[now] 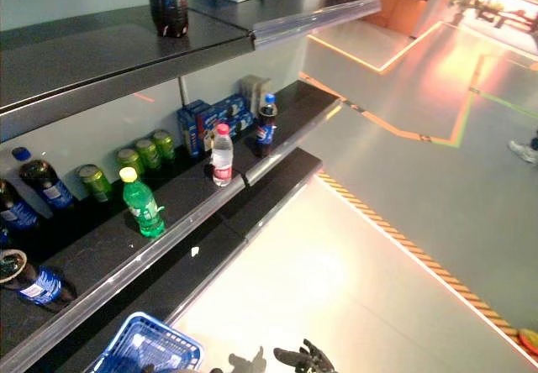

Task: Pick up the drink and place into the basket.

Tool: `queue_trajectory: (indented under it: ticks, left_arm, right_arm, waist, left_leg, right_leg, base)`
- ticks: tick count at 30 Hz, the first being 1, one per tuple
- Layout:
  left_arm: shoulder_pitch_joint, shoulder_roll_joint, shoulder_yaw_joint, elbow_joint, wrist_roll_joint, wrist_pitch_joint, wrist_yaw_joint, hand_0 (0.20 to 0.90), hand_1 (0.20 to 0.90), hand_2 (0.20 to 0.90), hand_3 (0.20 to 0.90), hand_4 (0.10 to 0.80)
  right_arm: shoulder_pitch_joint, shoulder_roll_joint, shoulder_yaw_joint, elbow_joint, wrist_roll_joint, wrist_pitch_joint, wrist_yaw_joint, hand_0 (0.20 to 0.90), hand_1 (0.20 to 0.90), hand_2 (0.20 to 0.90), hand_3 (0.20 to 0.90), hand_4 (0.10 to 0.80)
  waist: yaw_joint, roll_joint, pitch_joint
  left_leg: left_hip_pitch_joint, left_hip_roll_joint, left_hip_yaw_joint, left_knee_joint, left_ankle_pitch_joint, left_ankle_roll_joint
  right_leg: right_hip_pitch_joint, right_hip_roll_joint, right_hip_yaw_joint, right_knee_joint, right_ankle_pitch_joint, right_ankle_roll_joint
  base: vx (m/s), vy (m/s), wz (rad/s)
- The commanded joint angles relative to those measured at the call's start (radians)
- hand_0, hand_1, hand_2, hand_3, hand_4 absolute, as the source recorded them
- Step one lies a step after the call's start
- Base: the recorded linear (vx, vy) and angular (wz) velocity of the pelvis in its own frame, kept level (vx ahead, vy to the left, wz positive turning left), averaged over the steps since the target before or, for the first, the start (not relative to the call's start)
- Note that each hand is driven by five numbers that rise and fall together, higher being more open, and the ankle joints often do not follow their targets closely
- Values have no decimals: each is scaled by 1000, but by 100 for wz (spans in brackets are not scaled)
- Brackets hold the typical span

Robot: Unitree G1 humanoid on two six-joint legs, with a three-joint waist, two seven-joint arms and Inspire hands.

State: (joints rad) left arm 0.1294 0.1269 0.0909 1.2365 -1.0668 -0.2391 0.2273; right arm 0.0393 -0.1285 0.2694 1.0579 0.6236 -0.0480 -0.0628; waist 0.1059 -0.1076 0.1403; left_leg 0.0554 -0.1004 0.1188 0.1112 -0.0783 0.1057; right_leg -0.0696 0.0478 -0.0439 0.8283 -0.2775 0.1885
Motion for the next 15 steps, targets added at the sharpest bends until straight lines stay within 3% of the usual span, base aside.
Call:
queue_trajectory:
  ticks: [1,2,3,4,5,6,8,9,10,12,13,15]
  left_arm:
    - [-21,52,-21,-95,25,-124,-39,300,300,300,200,100]
    - [-32,55,-37,-105,22,-119,-44,300,300,300,200,100]
    - [-43,60,-53,-107,16,-116,-49,300,300,300,200,100]
    - [-53,61,-69,-111,8,-111,-45,300,300,300,200,100]
    - [-56,61,-72,-115,1,-107,-38,300,300,300,200,100]
    - [-59,61,-69,-114,-4,-103,-36,300,300,300,200,100]
    - [-60,68,-67,-114,2,-95,-32,300,300,300,200,100]
    - [-55,77,-71,-118,-8,-91,-24,300,300,300,200,100]
    - [-52,76,-70,-118,-8,-91,-23,300,300,300,200,100]
    - [-36,74,-57,-114,-15,-104,8,300,300,300,200,100]
    - [-36,74,-57,-114,-15,-104,8,300,300,300,200,100]
    - [-20,58,-16,-83,2,-114,12,300,300,300,200,100]
  right_arm:
    - [-9,-23,-7,-52,32,-43,0,900,900,900,900,800]
    - [-14,-29,-10,-58,46,-53,0,900,900,900,900,800]
    - [-16,-34,-12,-64,58,-61,-3,900,900,900,900,800]
    - [-16,-38,-16,-68,76,-76,-4,900,900,900,900,800]
    - [-18,-39,-18,-68,82,-79,-4,900,900,900,900,800]
    - [-23,-36,-24,-65,81,-85,-9,900,900,900,900,800]
    - [-31,-34,-32,-61,85,-82,-17,900,900,900,900,800]
    - [-37,-31,-39,-62,84,-74,-17,900,900,900,900,800]
    - [-37,-30,-39,-64,83,-72,-17,900,900,900,900,800]
    - [-33,-29,-30,-79,60,-43,-10,900,900,900,900,800]
    - [-33,-29,-30,-79,60,-43,-10,900,900,900,900,800]
    - [-26,-42,-19,-86,29,-2,-8,900,900,900,900,800]
  waist:
    - [-8,52,-32]
    - [-22,68,-18]
    - [-36,78,-5]
    - [-46,82,7]
    - [-54,83,17]
    - [-63,77,26]
    - [-73,84,42]
    - [-74,84,49]
    - [-73,83,49]
    - [-71,64,34]
    - [-71,65,34]
    - [-67,35,4]
  left_leg:
    - [-89,-1,39,26,24,-34]
    - [-69,11,10,34,15,-39]
    - [-57,13,-17,32,10,-41]
    - [-45,4,-62,33,-7,-36]
    - [-32,0,-86,34,-19,-37]
    - [-6,-2,-118,32,-52,-47]
    - [31,21,-152,31,-89,-58]
    - [52,52,-168,44,-119,-71]
    - [53,61,-171,50,-122,-76]
    - [76,134,-176,79,-136,-121]
    - [77,134,-176,79,-136,-121]
    - [97,211,-161,131,-110,-163]
  right_leg:
    - [18,0,-86,-195,413,-1]
    - [-11,-52,-83,-279,348,-32]
    - [-28,-73,-80,-351,344,-45]
    - [-72,-127,-47,-455,372,-53]
    - [-83,-164,-38,-505,394,-51]
    - [-126,-263,3,-634,494,-30]
    - [-139,-312,32,-739,535,-13]
    - [-136,-332,40,-765,537,0]
    - [-128,-331,38,-760,525,1]
    - [-83,-305,21,-727,442,8]
    - [-83,-305,21,-726,441,8]
    - [-50,-230,-8,-697,364,-38]
  base:
    - [187,-141,25]
    - [209,-195,28]
    - [342,-351,54]
    - [293,-336,72]
    - [390,-479,78]
    - [397,-502,57]
    - [412,-540,56]
    - [320,-447,57]
    - [425,-640,52]
    - [338,-527,29]
    - [317,-483,15]
    - [352,-581,5]
